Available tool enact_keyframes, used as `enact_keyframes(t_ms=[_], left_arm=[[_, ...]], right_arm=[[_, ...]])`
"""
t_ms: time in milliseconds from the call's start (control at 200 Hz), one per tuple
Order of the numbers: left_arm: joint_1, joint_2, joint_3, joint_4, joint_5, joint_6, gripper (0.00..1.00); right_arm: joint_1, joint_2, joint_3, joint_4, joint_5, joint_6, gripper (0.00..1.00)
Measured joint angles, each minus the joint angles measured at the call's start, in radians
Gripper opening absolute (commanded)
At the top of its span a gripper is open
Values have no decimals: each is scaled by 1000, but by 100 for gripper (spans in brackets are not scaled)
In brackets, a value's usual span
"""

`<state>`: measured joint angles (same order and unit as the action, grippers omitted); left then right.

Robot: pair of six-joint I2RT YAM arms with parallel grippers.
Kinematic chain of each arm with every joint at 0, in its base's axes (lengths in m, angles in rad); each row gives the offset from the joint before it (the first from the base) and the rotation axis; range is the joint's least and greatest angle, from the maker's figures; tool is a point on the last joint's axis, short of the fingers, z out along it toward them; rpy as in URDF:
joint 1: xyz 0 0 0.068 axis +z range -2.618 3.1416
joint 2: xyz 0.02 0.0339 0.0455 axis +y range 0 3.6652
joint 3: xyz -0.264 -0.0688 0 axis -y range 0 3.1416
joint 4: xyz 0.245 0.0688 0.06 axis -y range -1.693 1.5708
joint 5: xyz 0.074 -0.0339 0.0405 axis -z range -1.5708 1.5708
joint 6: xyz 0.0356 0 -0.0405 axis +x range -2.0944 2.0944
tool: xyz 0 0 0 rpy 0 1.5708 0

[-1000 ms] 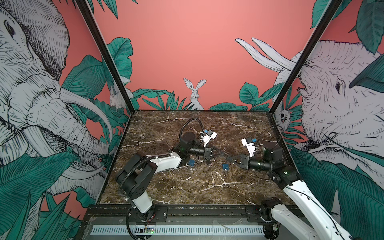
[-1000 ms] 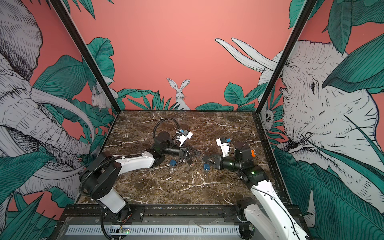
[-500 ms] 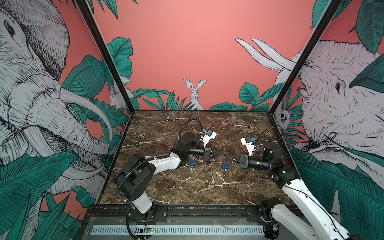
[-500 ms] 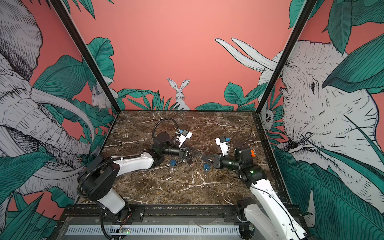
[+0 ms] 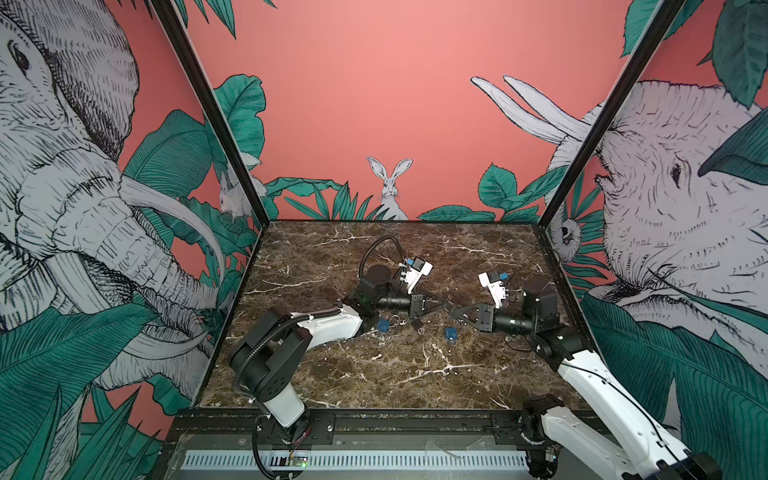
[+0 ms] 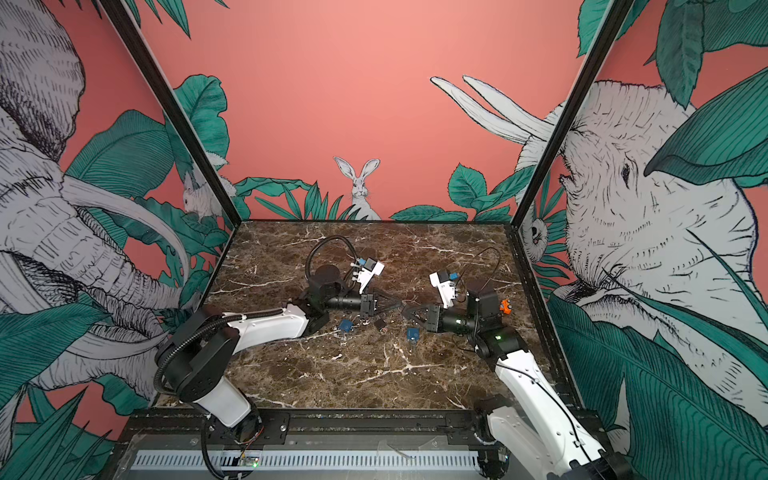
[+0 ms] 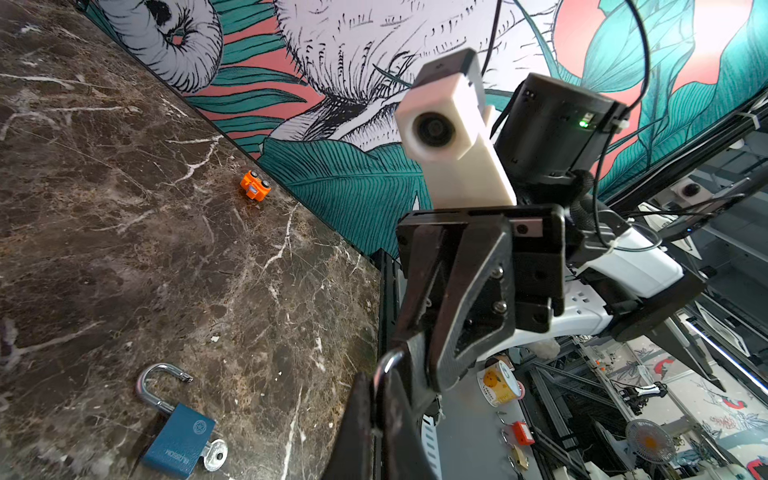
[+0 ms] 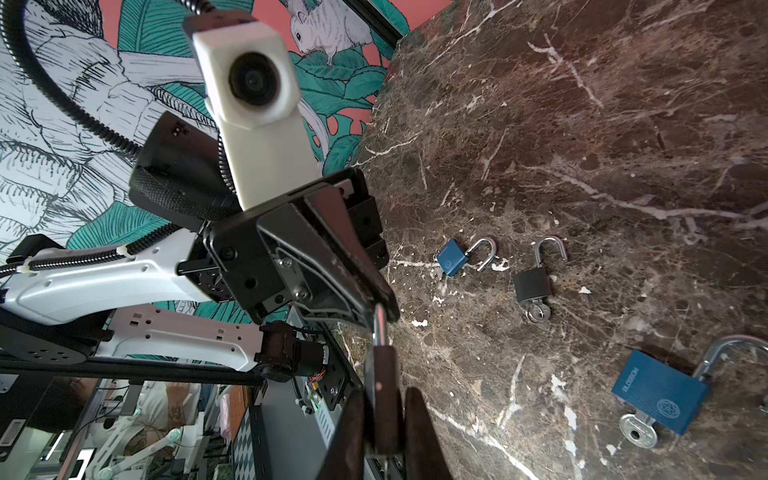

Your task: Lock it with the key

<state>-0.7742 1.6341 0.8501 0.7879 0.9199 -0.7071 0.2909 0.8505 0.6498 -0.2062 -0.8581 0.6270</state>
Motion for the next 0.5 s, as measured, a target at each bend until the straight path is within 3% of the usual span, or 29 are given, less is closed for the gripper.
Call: enact_keyframes(t_ms=[320, 500], left_arm=[[-10, -2, 0, 4, 2, 2, 0], [-11, -2, 0, 3, 11, 2, 15]], right_arm=[[-31, -14, -22, 24, -71, 22, 0], [-32, -22, -39, 48, -86, 33, 0]])
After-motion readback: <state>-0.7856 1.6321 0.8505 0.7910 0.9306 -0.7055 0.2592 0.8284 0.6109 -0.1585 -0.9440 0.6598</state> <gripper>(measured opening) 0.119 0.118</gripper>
